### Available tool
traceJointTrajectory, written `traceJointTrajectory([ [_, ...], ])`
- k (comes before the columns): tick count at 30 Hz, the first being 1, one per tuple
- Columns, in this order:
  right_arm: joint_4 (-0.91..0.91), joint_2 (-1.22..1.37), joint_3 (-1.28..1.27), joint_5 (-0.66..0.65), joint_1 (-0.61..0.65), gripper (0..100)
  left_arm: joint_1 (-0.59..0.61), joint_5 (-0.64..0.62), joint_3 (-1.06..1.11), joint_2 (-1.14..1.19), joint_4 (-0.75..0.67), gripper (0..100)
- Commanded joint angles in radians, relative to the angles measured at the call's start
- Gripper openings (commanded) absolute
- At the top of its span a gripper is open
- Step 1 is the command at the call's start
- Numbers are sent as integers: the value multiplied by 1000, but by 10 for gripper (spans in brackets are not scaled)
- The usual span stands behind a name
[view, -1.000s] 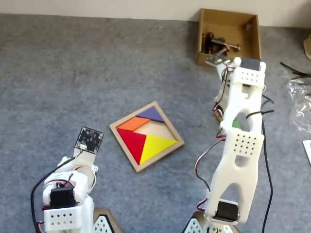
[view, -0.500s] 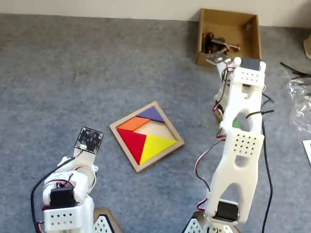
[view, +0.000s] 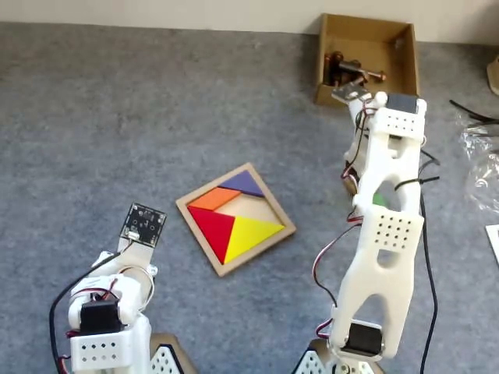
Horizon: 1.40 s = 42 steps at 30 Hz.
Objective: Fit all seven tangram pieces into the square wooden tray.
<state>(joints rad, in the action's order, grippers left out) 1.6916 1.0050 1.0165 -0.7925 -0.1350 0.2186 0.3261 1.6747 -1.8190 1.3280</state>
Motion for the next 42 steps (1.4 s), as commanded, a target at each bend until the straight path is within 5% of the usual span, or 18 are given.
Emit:
traceJointTrajectory([
  [1,-12,25,47,9,13,163,4,-11,21,-8,8,14],
  [18,67,77,153,52,15,158,4,-11,21,-8,8,14],
  [25,70,85,216,52,13,37,4,-11,21,-8,8,14],
  [42,71,74,254,52,19,34,4,-11,21,-8,8,14],
])
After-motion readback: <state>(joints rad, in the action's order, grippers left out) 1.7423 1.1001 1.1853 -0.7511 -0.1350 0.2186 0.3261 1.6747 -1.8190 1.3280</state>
